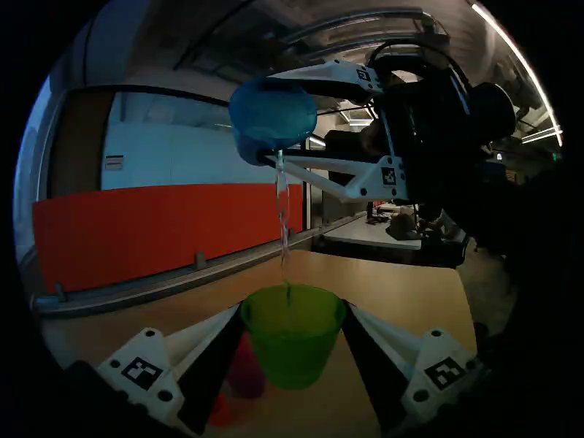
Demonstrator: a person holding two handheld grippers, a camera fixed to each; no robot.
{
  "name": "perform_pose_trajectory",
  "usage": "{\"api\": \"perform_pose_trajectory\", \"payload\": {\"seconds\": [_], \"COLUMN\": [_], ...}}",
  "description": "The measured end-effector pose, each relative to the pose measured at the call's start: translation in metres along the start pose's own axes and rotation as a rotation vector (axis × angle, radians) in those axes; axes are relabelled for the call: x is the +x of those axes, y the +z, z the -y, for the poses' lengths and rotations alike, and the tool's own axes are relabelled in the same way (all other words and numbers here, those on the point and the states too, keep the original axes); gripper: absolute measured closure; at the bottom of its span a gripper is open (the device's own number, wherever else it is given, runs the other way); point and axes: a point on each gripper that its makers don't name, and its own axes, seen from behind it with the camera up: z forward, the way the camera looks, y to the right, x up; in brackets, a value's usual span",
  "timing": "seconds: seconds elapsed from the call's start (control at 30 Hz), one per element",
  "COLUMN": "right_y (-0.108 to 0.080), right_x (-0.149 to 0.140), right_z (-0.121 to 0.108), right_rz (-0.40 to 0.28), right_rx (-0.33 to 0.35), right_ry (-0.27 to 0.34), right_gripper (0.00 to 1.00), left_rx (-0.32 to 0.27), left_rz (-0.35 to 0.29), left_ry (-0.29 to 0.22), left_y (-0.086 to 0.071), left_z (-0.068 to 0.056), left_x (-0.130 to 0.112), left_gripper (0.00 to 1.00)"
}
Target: Pour water
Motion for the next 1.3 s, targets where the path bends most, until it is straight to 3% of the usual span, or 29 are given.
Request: {"api": "perform_pose_trajectory", "payload": {"seconds": [1.3], "right_y": [0.009], "right_x": [0.010], "right_z": [-0.008], "right_rz": [0.006], "right_rx": [-0.006], "right_ry": [-0.170], "right_gripper": [0.08], "left_rx": [0.002], "left_rz": [-0.003], "left_ry": [0.001], "left_y": [0.001], "left_z": [0.001], "left_x": [-0.001], "left_gripper": [0.11]}}
